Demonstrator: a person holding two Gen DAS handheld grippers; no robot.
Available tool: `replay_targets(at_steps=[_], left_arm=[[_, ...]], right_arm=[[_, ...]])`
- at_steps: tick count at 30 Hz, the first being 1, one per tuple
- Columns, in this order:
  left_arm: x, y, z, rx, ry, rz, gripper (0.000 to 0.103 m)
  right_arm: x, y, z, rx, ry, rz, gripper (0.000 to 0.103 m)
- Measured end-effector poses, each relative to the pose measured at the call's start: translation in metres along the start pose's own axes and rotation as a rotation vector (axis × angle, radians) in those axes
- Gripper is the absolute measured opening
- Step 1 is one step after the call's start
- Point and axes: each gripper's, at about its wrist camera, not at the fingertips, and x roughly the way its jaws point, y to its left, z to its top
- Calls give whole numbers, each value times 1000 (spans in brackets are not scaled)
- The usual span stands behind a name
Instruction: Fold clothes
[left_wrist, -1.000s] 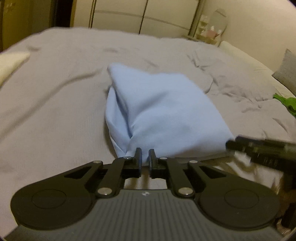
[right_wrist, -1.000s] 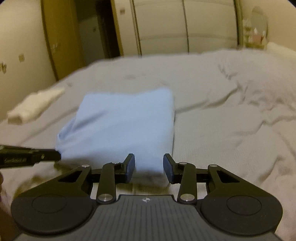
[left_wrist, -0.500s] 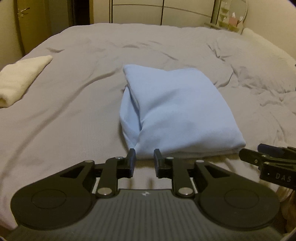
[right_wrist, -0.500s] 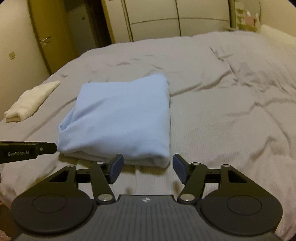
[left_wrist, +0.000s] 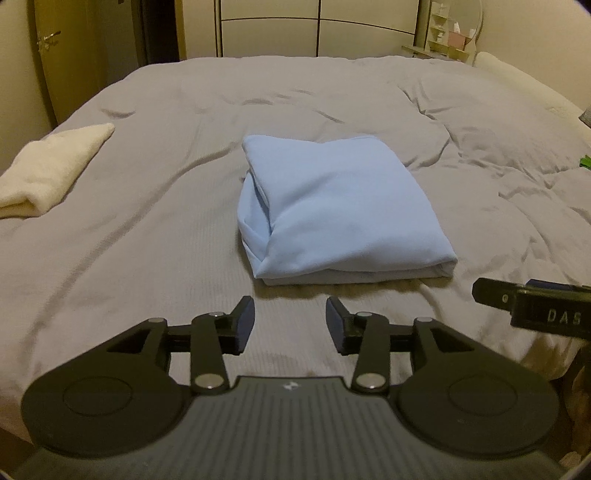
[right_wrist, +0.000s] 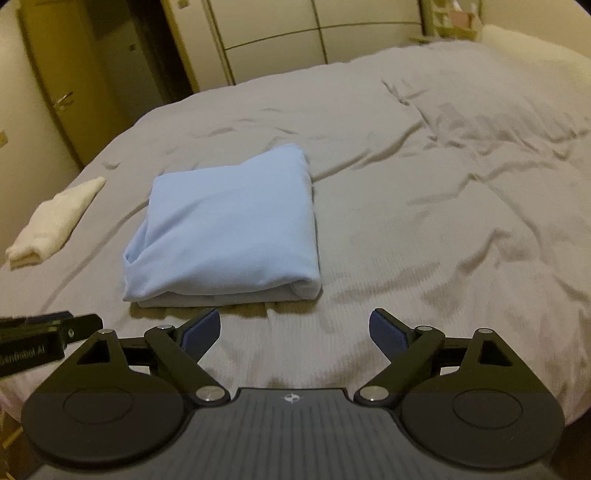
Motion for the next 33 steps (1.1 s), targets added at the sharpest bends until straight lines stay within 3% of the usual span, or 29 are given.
replay_targets(at_steps=[12,15,22,29,33], left_arm=[[-31,-9,-14,37,-33,18,48],[-41,-15,-16,48,-48,32,51],[-60,-33,-22,72,-67,69,61],[-70,-41,-25,57,-77,112,65],[-74,-41,-25,43,-83,144,75]], right_arm=[[-38,7,-6,-38,-55,-32,91],[-46,8,-7,-56,-62,-34,101],[-66,2,-8,-60,-105,12,101],[-67,-3,-8,-57,-88,33,101],[-65,-1,-8,-82,-76,49,101]])
